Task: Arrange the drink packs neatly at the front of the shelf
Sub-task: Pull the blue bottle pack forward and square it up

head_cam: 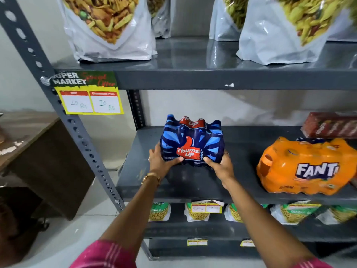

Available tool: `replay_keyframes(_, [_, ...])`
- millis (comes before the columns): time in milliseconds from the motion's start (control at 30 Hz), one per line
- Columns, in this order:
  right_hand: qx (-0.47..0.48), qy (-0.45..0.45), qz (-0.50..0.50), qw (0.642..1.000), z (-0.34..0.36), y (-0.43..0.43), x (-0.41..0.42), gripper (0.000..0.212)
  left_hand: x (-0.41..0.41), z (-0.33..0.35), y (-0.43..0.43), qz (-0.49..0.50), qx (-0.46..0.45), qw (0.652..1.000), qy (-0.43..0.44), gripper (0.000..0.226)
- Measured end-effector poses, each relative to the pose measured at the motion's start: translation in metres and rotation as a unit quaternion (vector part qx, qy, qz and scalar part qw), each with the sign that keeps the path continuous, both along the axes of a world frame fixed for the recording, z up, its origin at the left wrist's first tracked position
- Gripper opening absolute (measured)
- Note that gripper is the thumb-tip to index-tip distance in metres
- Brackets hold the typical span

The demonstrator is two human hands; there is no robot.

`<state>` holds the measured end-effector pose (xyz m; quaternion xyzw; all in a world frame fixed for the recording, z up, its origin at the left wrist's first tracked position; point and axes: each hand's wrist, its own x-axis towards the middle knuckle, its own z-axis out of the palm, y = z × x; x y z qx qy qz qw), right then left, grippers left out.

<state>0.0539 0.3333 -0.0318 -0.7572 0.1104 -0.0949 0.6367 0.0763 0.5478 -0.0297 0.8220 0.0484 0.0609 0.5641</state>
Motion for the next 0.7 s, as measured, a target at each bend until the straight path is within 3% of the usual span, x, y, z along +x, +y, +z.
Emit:
replay_keyframes(133, [-0.004, -0.027, -0.014, 1.0, -0.008, -0.002, 0.004, 0.054, 0.013, 0.006, 0.006, -0.014, -0.033, 0.999, -0.003, 0.062])
replay_keyframes(300, [-0.027, -0.036, 0.005, 0.999, -0.015, -0.007, -0.008, 0.054, -0.023, -0.009, 0.008, -0.021, -0.106, 0.994, -0.025, 0.054])
replay_keyframes(400, [-0.036, -0.041, 0.028, 0.998, -0.021, -0.007, -0.025, 0.054, -0.051, -0.016, 0.014, -0.007, -0.069, 0.995, -0.071, 0.055])
replay_keyframes(567, [-0.079, -0.05, 0.047, 0.995, -0.029, -0.005, -0.058, 0.057, -0.079, -0.029, 0.026, -0.012, 0.077, 0.992, -0.095, 0.063])
replay_keyframes(700, [-0.087, -0.059, 0.047, 0.993, -0.032, -0.004, -0.074, 0.051, -0.089, -0.029, 0.028, -0.016, 0.084, 0.992, -0.097, 0.059])
